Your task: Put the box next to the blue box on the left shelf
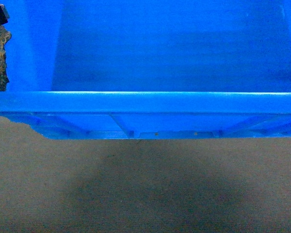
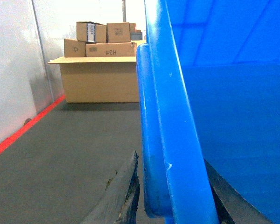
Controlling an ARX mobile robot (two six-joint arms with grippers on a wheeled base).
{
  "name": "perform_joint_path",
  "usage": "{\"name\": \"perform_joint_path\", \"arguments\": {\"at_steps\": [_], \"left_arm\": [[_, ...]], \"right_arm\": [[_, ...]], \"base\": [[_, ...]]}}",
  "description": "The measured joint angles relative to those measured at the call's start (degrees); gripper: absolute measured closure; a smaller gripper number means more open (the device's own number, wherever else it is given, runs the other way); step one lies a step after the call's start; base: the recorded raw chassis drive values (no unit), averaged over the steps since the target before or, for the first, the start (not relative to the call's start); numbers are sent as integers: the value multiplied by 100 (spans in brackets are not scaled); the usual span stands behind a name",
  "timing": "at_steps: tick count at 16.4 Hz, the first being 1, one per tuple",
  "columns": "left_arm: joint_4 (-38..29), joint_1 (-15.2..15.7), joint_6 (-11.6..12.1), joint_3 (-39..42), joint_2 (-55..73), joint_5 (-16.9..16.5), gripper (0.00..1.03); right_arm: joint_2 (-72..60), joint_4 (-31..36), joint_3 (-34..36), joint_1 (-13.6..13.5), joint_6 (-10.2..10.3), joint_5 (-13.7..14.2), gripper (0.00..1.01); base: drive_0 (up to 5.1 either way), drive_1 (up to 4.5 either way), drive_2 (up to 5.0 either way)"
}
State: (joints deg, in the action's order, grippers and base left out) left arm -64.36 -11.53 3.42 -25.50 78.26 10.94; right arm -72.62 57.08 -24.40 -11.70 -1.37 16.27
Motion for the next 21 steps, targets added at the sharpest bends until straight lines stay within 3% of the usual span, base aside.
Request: {"name": "perform_joint_path", "arguments": {"at_steps": [13,21], "left_arm": [[0,13,2,0,0,2,74],[2,11,2,2,0,2,74]], "right_arm": [[0,2,0,-31,-2,2,83],[0,2,0,-31,-4,7,83]], "base": [[0,0,0],[-181,-181,-181]]}}
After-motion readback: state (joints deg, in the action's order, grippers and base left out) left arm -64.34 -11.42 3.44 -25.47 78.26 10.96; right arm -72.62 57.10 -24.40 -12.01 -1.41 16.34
